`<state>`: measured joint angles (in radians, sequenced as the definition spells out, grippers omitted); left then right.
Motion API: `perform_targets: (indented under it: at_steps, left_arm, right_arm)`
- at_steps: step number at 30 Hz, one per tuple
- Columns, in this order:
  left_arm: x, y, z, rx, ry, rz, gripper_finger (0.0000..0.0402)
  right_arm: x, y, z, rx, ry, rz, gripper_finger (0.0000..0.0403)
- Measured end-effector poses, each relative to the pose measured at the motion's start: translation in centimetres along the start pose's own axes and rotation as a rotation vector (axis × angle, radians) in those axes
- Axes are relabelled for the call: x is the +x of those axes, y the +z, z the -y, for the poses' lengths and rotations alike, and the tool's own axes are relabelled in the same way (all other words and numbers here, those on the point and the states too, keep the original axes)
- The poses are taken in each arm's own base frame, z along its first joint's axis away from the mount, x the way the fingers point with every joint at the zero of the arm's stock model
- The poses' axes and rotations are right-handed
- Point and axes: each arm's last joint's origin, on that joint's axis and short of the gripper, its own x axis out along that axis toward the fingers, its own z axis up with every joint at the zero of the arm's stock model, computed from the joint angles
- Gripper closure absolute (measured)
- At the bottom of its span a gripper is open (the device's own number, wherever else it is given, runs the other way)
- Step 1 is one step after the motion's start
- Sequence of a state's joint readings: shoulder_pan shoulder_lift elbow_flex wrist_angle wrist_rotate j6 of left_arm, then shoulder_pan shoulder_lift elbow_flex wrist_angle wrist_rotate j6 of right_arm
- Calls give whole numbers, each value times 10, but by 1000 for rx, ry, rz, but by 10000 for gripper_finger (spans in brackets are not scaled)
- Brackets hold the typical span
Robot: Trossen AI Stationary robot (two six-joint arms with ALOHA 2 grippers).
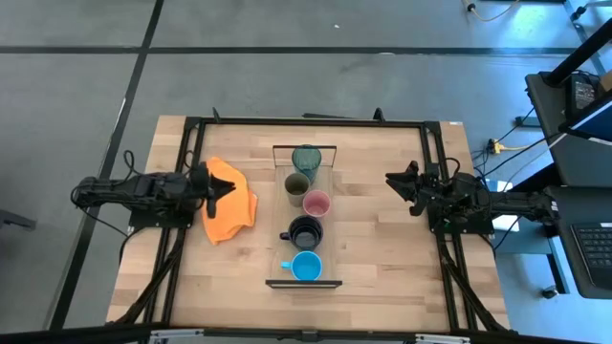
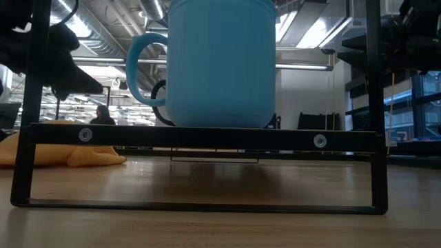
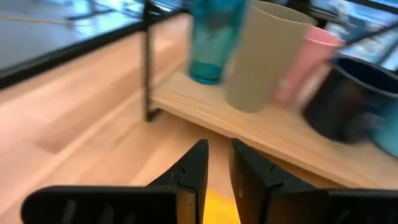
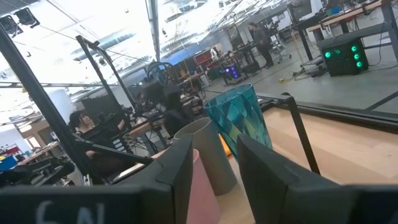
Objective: Stack small to large cups/mugs on shelf
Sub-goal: Return to Home Position
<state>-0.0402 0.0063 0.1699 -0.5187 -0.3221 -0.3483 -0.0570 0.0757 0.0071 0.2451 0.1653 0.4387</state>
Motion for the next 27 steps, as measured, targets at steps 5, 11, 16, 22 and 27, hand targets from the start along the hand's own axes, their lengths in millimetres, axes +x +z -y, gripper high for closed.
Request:
perform_targets:
  at_steps: [5, 11, 16, 22, 27]
  left_arm:
    - [2, -1, -3, -9, 87, 31, 343]
    - [2, -1, -3, -8, 87, 32, 343]
    - [2, -1, -3, -8, 87, 32, 343]
    - [1, -1, -3, -8, 86, 33, 343]
    - [1, -1, -3, -8, 86, 33, 343]
  right_arm:
    - [0, 0, 0, 0, 0, 0, 276]
    - [0, 0, 0, -1, 0, -1, 275]
    - [0, 0, 0, 0, 0, -1, 276]
    - [0, 0, 0, 0, 0, -1, 276]
    - [0, 0, 0, -1, -1, -2, 276]
